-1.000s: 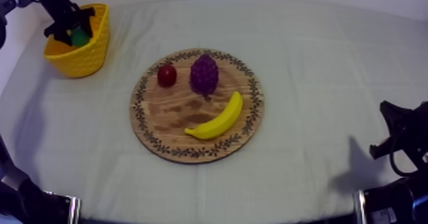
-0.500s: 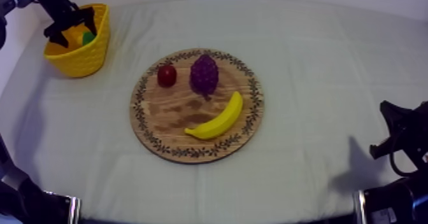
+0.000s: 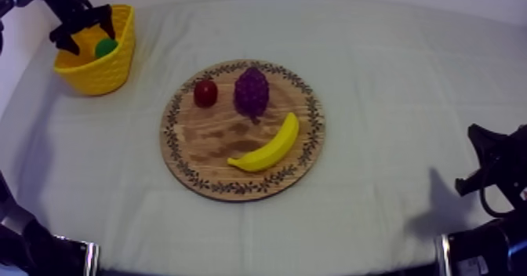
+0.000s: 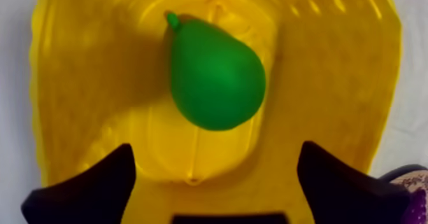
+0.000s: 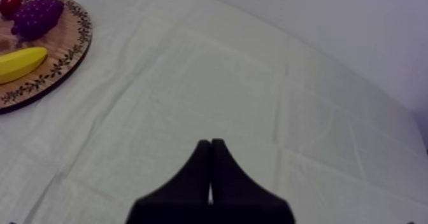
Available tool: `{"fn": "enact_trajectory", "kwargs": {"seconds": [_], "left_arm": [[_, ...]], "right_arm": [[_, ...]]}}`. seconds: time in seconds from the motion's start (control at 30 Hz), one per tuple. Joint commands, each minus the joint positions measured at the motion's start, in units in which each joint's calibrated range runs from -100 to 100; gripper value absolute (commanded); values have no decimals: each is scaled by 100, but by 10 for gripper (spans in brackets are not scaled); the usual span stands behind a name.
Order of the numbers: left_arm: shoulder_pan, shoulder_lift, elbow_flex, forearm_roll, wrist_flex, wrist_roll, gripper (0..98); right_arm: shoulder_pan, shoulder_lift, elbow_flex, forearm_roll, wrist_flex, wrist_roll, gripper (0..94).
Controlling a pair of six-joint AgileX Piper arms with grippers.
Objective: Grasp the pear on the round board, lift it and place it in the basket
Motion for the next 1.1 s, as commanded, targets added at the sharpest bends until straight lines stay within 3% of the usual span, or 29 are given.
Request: {"fn": "enact_trajectory", "kwargs": {"seconds": [0.0, 0.27, 1.07], "left_arm": [[-1, -120, -2, 25, 28, -13, 957], [-29, -704, 153, 109, 209, -69, 957], [84, -2845, 1720, 118, 430, -81, 944]], "right_arm": [[0, -3, -2, 1, 2, 1, 2], [0, -3, -2, 1, 2, 1, 2], [0, -3, -2, 1, 2, 1, 2]]}}
